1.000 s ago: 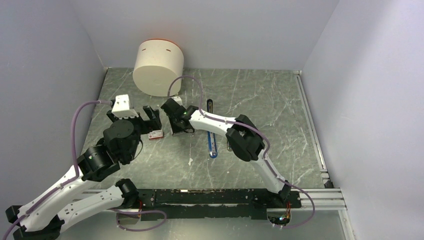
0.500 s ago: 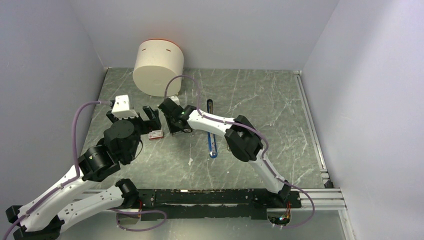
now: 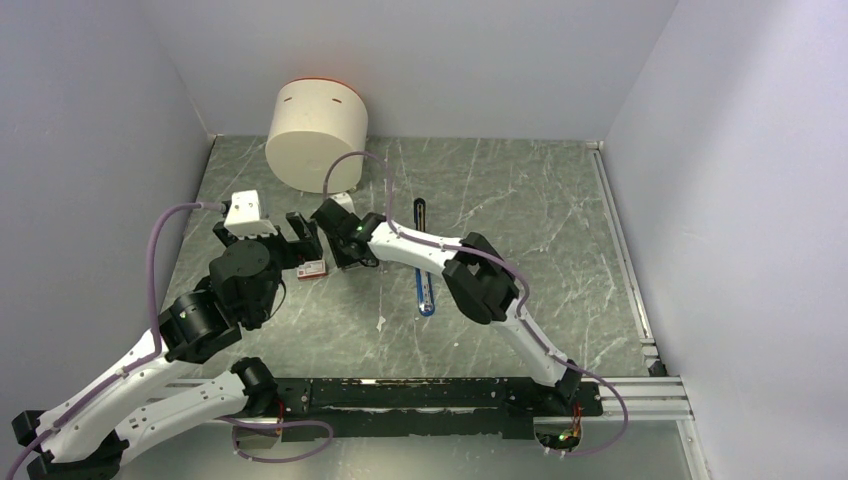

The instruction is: Load the staples into the stapler

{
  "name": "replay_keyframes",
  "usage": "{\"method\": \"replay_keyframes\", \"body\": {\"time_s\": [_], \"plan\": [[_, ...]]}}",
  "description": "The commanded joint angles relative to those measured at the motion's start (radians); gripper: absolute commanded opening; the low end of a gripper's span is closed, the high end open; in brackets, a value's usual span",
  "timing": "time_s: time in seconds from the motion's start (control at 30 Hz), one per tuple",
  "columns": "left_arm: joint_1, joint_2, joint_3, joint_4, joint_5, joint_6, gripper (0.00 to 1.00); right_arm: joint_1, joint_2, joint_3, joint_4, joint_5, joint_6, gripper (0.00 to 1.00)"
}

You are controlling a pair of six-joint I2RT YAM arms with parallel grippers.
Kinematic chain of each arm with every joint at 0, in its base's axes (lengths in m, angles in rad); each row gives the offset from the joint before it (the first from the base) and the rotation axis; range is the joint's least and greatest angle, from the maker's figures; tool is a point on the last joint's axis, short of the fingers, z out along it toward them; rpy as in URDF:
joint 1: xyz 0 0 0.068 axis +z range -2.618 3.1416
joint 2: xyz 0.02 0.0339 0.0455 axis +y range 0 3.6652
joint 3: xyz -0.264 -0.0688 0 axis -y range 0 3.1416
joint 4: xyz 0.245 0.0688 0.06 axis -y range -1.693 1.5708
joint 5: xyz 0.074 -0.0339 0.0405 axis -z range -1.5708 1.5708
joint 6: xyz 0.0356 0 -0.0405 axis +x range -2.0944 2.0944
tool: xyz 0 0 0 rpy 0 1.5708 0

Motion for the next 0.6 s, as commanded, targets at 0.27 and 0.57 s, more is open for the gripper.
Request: {"method": "replay_keyframes", "body": {"time_s": [0.27,0.57], "plan": [[0.006,0.004,-0.007,0.013,-0.028,-0.003,0.97,0.028,0.063,0.101,-0.062,0.113,-0.024,0.38],[0.006,0.003,-0.009,0.011,-0.031,-0.007,0.97,0.04,0.079,0.128,-0.079,0.16,-0.022,0.34]]}}
